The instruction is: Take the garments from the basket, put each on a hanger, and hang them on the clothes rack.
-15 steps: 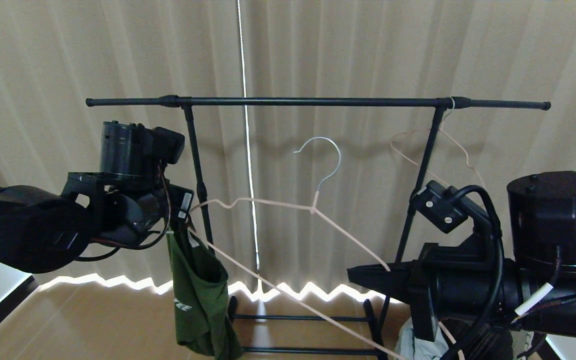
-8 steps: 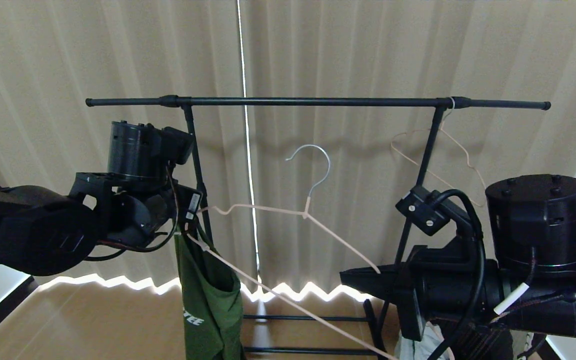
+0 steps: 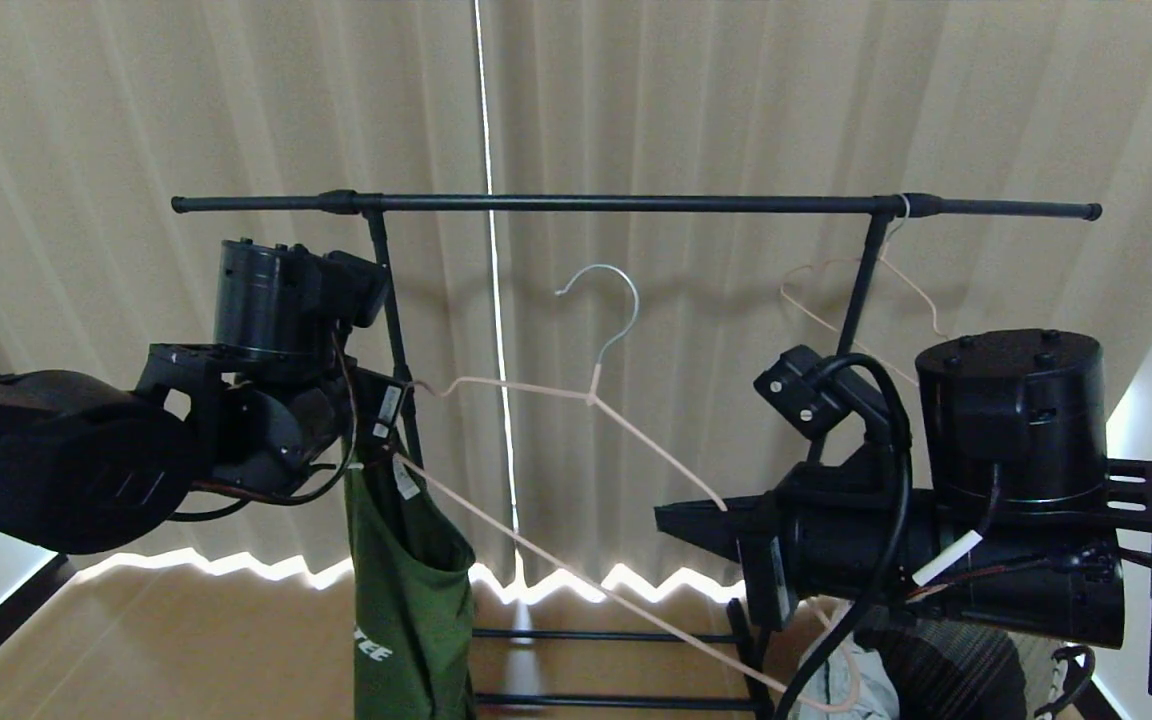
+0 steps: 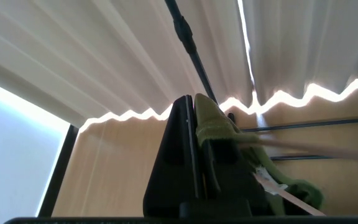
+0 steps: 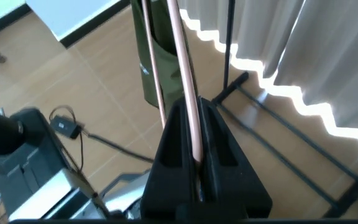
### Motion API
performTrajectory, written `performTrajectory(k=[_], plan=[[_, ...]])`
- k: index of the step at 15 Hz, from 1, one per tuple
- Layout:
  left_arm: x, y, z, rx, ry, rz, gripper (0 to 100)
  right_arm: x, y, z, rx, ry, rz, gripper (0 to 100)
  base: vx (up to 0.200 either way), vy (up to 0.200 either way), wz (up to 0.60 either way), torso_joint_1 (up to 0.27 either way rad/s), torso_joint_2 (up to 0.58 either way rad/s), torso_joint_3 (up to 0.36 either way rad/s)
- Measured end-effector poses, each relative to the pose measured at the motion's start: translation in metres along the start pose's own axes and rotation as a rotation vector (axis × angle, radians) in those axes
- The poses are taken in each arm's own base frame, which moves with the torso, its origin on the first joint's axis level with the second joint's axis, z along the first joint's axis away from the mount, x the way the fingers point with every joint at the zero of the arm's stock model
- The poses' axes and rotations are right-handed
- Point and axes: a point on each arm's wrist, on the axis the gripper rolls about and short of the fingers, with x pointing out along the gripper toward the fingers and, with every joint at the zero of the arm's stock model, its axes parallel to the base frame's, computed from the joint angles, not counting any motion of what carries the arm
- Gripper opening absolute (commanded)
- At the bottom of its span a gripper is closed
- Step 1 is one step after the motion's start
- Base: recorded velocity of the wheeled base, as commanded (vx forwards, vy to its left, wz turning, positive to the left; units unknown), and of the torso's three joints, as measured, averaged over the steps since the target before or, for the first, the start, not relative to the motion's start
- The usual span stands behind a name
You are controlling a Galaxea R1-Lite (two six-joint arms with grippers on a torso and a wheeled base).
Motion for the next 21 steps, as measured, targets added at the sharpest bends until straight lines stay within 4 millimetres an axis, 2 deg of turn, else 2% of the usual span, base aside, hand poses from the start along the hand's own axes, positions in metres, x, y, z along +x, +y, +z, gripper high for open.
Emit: performTrajectory(k=[6, 10, 13, 21], plan=[[-0.001, 0.001, 0.003, -0.004, -0.002, 0.037, 0, 0.006, -0.003, -0.004, 0.007, 0.017, -0.025, 0, 0.0, 0.0, 0.0, 0.0, 0.0, 0.0], [-0.003, 0.002, 0.004, -0.006, -0.005, 0.051, 0, 0.01, -0.002, 0.002, 0.002, -0.039, -0.036, 0, 0.0, 0.0, 0.0, 0.0, 0.0, 0.0], [-0.005, 0.002, 0.004, -0.007, -0.01, 0.049, 0, 0.015, -0.002, 0.006, 0.062, -0.063, -0.028, 0, 0.0, 0.0, 0.0, 0.0, 0.0, 0.0], [-0.006, 0.005, 0.007, -0.019, -0.02, 0.06, 0, 0.018, 0.007, -0.005, 0.057, -0.018, 0.005, 0, 0.0, 0.0, 0.0, 0.0, 0.0, 0.0]])
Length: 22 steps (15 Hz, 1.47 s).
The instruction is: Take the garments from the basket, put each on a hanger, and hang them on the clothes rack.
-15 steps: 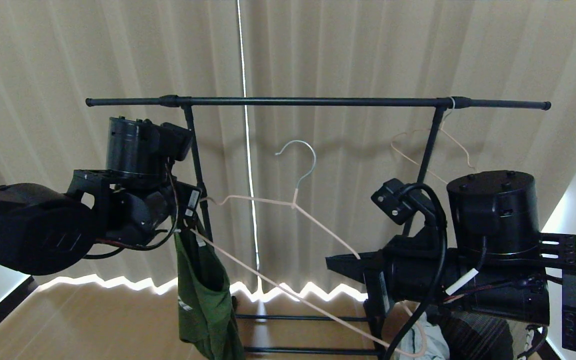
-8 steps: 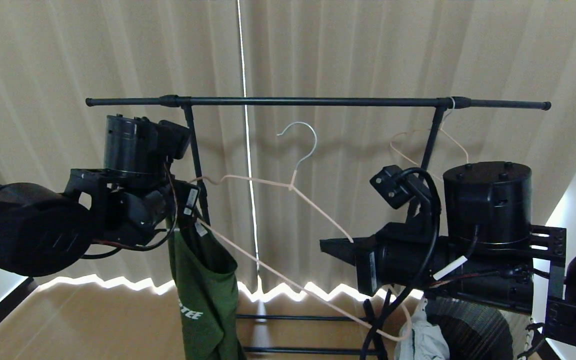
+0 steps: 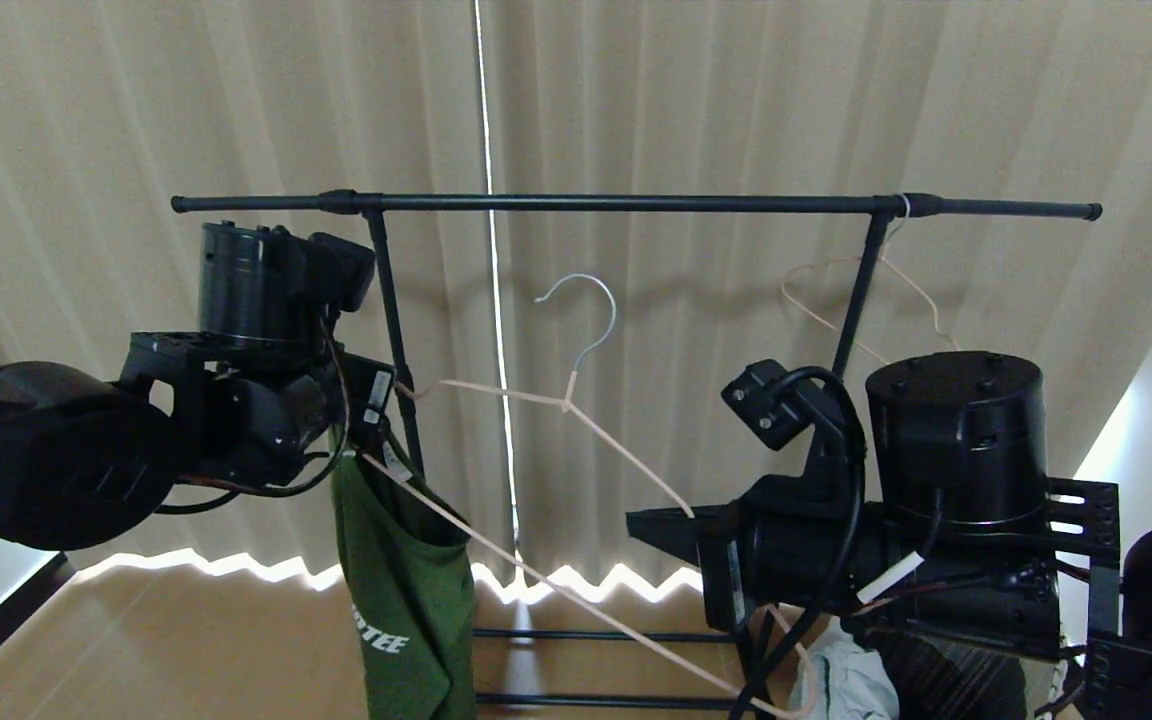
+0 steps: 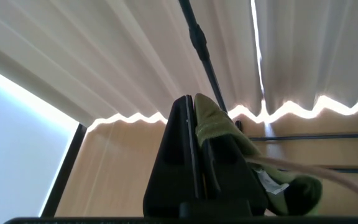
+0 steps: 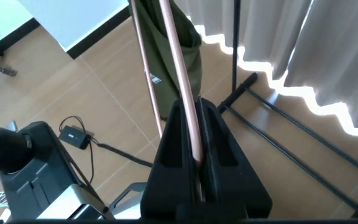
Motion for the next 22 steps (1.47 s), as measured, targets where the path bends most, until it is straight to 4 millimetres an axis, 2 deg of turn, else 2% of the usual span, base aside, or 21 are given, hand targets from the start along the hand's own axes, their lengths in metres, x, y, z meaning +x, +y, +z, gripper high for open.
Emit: performTrajectory(k=[6, 13, 22], plan=[[-0.008, 0.002, 0.0, -0.001, -0.007, 0.005, 0, 0.01, 0.002, 0.009, -0.016, -0.069, 0.019, 0, 0.0, 0.0, 0.0, 0.0, 0.0, 0.0], [-0.039, -0.01, 0.004, 0.031, -0.07, -0.089, 0, 0.028, 0.001, 0.007, -0.015, -0.047, 0.013, 0, 0.0, 0.0, 0.0, 0.0, 0.0, 0.0], [-0.08, -0.034, 0.012, 0.111, -0.215, -0.445, 0, 0.037, 0.0, -0.002, -0.013, -0.008, 0.01, 0, 0.0, 0.0, 0.0, 0.0, 0.0, 0.0]])
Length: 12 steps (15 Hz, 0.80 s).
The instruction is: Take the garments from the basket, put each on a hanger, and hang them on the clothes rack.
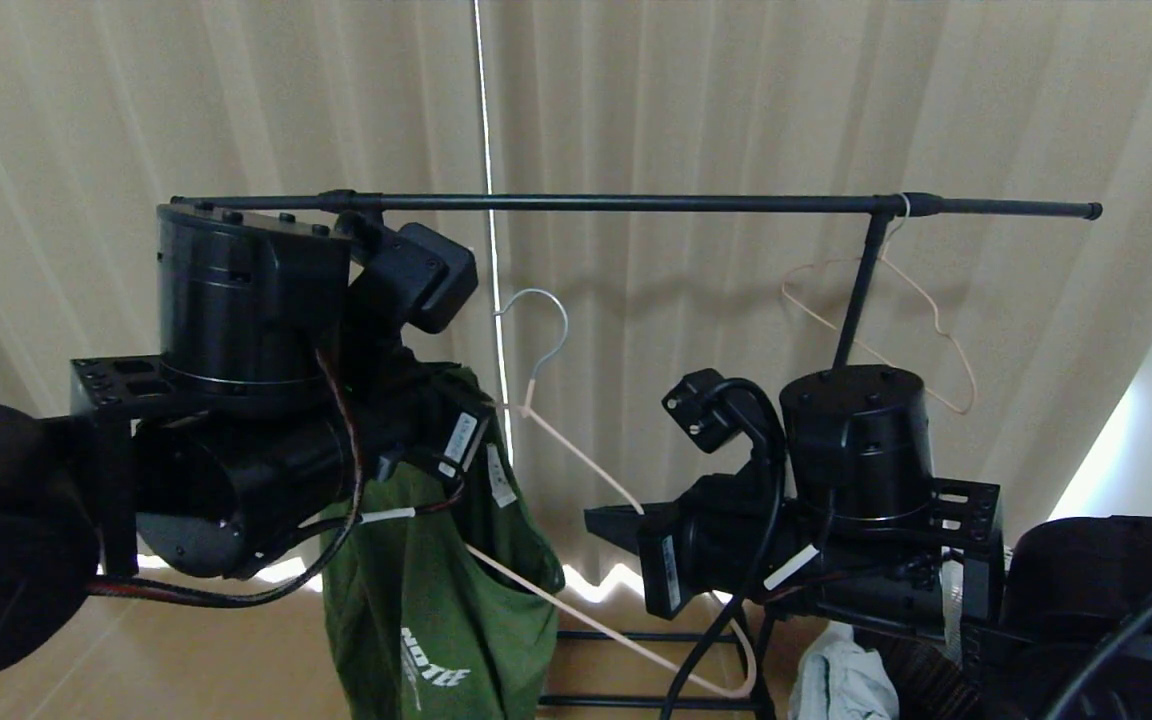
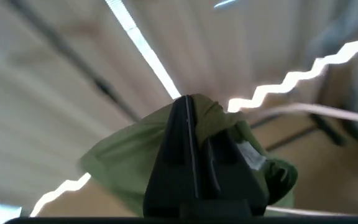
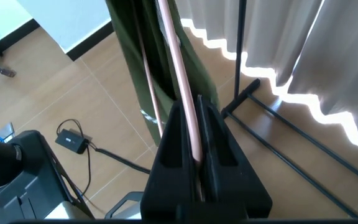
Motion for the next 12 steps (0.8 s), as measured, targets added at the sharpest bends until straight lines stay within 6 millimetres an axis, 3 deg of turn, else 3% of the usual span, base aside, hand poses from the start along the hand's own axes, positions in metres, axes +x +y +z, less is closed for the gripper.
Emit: performTrajectory(k=[12], plan=[[-0.027, -0.007, -0.021, 0.015, -0.009, -0.167, 0, -0.006, -0.005, 0.011, 0.002, -0.043, -0.017, 0, 0.0, 0.0, 0.0, 0.0, 0.0, 0.0]])
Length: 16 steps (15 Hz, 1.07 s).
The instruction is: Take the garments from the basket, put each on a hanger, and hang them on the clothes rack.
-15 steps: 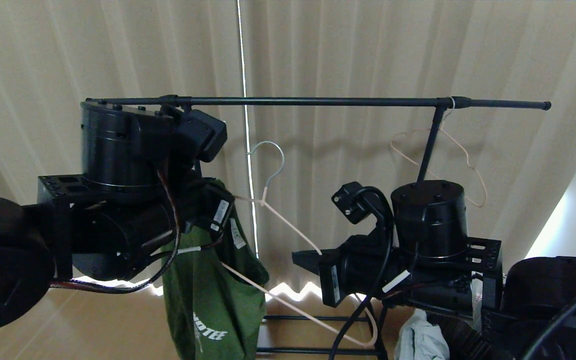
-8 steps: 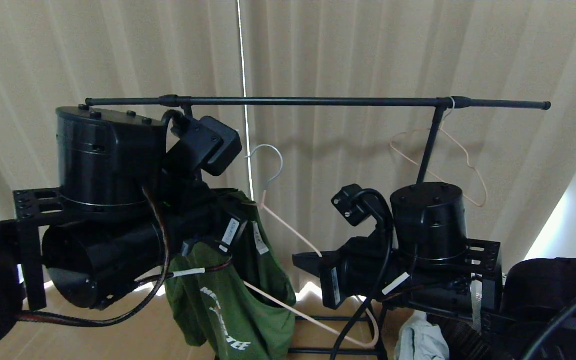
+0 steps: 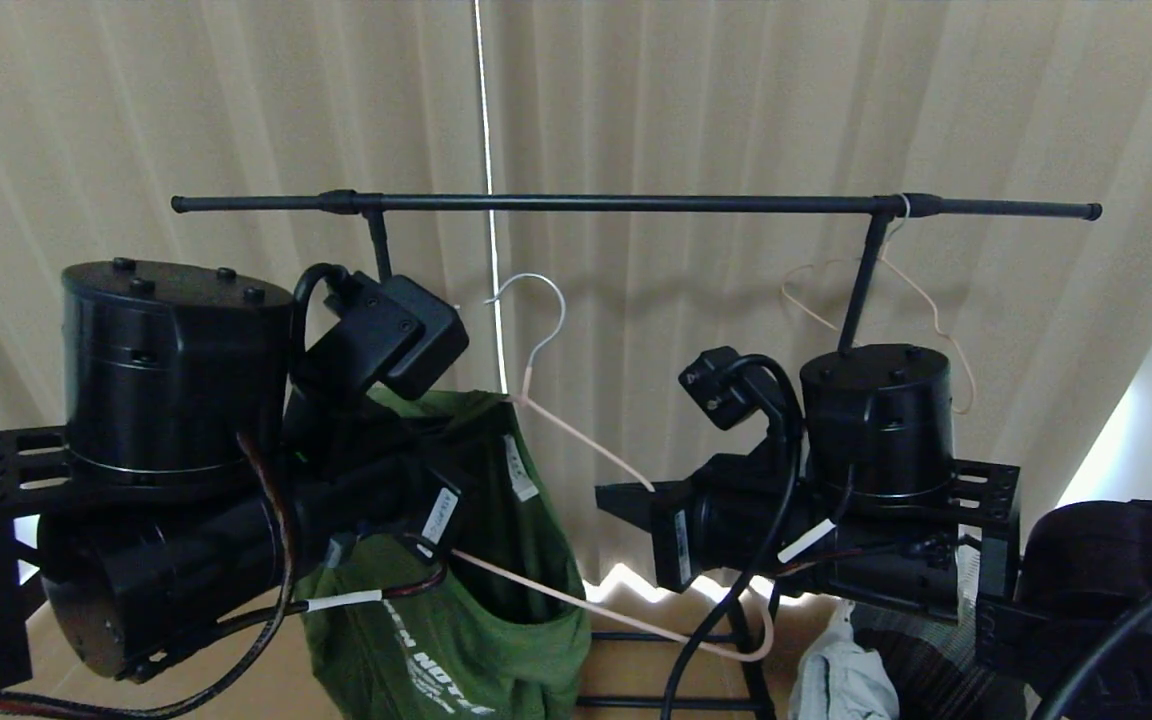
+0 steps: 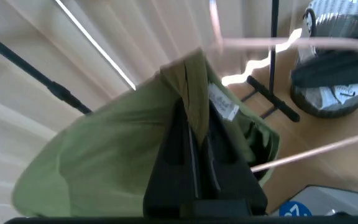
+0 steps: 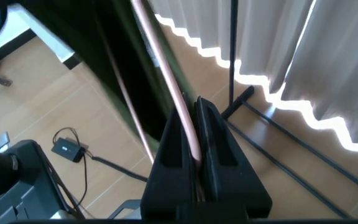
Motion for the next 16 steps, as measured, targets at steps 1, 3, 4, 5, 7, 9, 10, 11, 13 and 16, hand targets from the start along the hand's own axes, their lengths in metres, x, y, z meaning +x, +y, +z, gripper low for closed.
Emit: performTrajectory(k=[1, 3, 4, 5, 7, 9, 10, 11, 13, 16], plan=[[-0.001, 0.0, -0.003, 0.001, 0.007, -0.001, 0, -0.001, 0.0, 0.001, 0.0, -0.005, -0.001, 0, 0.0, 0.0, 0.0, 0.0, 0.0, 0.0], [-0.002, -0.001, -0.005, -0.001, 0.013, -0.001, 0, -0.002, -0.001, 0.005, -0.001, -0.018, -0.002, 0, 0.0, 0.0, 0.0, 0.0, 0.0, 0.0], [-0.002, 0.0, -0.005, -0.002, 0.012, 0.002, 100, -0.003, -0.001, 0.006, -0.002, -0.022, -0.002, 0, 0.0, 0.0, 0.0, 0.0, 0.0, 0.0], [-0.003, 0.0, -0.005, -0.001, 0.011, 0.001, 100, -0.005, -0.001, 0.007, -0.002, -0.03, -0.003, 0, 0.0, 0.0, 0.0, 0.0, 0.0, 0.0], [-0.005, 0.0, -0.004, -0.001, -0.001, 0.001, 100, -0.008, -0.001, 0.01, -0.001, -0.042, -0.004, 0, 0.0, 0.0, 0.0, 0.0, 0.0, 0.0], [-0.009, 0.001, -0.004, -0.003, -0.03, 0.005, 100, -0.012, -0.005, 0.013, -0.011, -0.056, -0.019, 0, 0.0, 0.0, 0.0, 0.0, 0.0, 0.0], [-0.01, 0.001, -0.006, -0.008, -0.049, 0.009, 100, -0.013, -0.009, 0.015, -0.023, -0.065, -0.038, 0, 0.0, 0.0, 0.0, 0.0, 0.0, 0.0], [-0.012, 0.001, -0.008, -0.012, -0.068, 0.011, 100, -0.014, -0.012, 0.017, -0.025, -0.072, -0.053, 0, 0.0, 0.0, 0.0, 0.0, 0.0, 0.0], [-0.016, 0.001, -0.012, -0.015, -0.088, 0.004, 100, -0.016, -0.018, 0.02, -0.02, -0.083, -0.071, 0, 0.0, 0.0, 0.0, 0.0, 0.0, 0.0], [-0.025, 0.001, -0.019, 0.022, -0.096, -0.014, 100, -0.019, -0.026, 0.023, -0.036, -0.096, -0.098, 0, 0.0, 0.0, 0.0, 0.0, 0.0, 0.0]])
